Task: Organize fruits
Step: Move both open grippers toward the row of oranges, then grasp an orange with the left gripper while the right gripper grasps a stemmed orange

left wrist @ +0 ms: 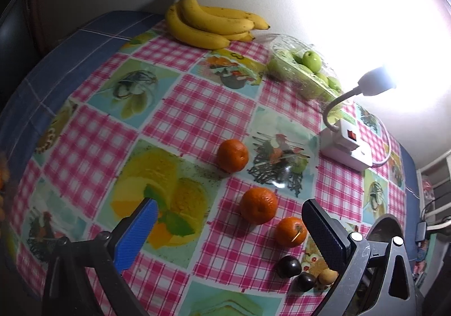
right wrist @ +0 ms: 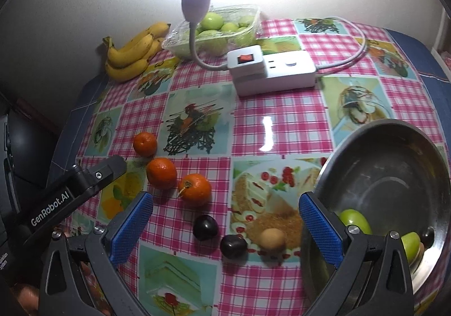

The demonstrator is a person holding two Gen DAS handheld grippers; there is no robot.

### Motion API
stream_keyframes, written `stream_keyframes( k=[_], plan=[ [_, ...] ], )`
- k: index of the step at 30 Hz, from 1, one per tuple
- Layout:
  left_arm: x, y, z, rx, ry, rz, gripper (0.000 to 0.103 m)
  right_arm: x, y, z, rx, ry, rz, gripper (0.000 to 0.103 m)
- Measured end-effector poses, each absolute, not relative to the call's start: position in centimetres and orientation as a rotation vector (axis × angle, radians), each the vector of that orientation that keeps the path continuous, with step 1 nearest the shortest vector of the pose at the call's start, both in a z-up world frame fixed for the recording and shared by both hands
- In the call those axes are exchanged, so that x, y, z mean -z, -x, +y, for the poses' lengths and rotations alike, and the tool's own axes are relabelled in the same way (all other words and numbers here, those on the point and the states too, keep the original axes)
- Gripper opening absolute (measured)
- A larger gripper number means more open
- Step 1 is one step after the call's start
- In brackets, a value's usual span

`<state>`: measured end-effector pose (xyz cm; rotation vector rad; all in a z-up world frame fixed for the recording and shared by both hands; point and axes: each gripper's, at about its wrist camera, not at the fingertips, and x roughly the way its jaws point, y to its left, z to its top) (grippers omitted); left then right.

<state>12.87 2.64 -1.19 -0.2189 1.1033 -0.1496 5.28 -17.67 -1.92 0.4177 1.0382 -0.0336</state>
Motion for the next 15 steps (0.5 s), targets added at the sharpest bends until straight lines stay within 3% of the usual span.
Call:
stream_keyframes(
  k=[11,15],
  plan=[
    [-0.1,-15.0,2.7,0.105,0.163,1.008,0.103,3.4,-8.2,-15.9,0.009,-0.401,1.078,0.101],
    [0.5,-15.4,2.2,0.122,0.167,1.028,0.103,4.1,-8.9,-15.0,0.006,-0.362,1.112,0.083]
  ],
)
